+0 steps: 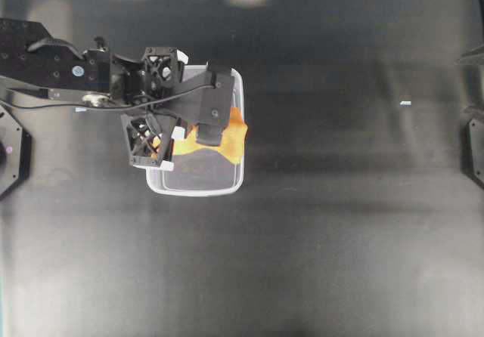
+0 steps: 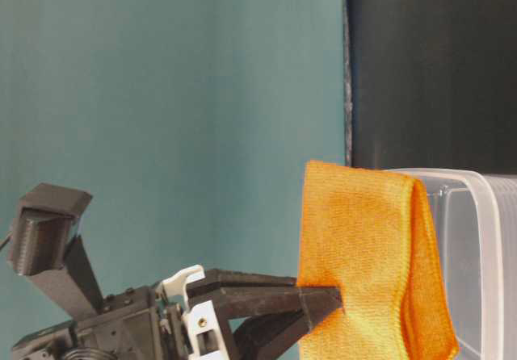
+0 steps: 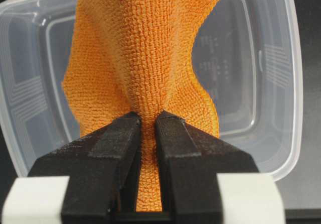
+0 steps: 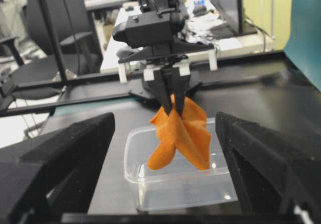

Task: Place the orange towel into the container with the left arm.

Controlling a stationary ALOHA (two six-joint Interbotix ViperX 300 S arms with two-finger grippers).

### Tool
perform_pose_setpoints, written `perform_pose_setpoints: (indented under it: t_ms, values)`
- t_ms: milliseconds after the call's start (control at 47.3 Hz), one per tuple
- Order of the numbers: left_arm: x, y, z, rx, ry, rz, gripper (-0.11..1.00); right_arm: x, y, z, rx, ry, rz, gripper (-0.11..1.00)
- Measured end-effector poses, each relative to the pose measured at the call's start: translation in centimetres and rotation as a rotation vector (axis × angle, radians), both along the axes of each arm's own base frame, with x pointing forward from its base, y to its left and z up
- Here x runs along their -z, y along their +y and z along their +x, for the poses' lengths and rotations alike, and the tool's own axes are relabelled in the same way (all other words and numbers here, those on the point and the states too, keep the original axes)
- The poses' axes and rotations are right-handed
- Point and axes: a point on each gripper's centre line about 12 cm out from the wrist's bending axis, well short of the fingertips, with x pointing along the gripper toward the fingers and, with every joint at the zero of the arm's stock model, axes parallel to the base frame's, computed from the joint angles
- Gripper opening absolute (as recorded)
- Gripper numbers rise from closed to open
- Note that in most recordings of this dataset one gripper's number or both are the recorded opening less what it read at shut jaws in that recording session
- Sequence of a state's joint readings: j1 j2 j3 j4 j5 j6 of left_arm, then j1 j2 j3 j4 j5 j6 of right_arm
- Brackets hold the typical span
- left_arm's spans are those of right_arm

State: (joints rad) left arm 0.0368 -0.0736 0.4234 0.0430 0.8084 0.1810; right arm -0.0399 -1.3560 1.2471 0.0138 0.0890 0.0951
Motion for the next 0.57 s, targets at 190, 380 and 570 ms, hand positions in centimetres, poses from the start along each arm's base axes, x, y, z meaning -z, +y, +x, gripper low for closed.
perform_pose_setpoints:
  t_ms: [190, 380, 570]
  values:
    - [0.7, 0.2, 0.3, -0.016, -0.027, -0.006, 0.09, 0.2, 0.0, 0.0, 0.000, 0.011, 0.002, 0.78]
    - [1.1, 0.3, 0.2, -0.044, -0.037, -0.017, 0.65, 0.4, 0.0, 0.0, 0.000, 0.021, 0.002, 0.78]
    - [0.7, 0.5, 0.3, -0.063, -0.056, -0.024, 0.88, 0.3, 0.0, -0.2, 0.000, 0.018, 0.002, 0.78]
